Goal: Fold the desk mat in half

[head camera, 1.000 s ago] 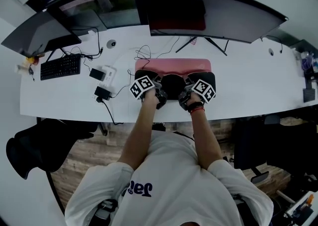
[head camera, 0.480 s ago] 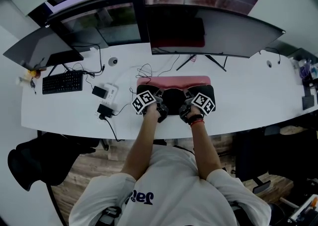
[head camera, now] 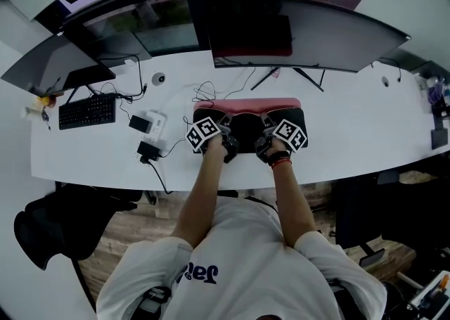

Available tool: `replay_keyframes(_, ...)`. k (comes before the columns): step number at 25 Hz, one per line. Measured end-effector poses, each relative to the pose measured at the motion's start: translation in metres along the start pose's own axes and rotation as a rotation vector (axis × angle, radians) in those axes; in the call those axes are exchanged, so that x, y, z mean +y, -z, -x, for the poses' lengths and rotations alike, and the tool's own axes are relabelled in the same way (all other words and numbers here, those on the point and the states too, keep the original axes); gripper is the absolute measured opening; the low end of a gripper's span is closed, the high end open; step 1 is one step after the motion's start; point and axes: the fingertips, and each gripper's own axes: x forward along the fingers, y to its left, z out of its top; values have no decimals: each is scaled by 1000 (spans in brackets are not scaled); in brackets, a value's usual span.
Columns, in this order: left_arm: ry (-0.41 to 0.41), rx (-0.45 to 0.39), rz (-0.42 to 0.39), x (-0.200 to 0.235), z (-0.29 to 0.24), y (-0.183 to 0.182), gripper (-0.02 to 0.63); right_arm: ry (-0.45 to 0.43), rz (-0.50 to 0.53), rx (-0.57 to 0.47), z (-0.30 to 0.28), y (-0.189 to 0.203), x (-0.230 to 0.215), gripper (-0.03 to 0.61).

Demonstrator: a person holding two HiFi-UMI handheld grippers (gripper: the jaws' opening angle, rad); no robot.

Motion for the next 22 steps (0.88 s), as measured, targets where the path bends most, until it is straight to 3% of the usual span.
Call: replay_keyframes(22,39,-18,22,0,-16,-19,31,-6,4,5,-24,-12,8,37)
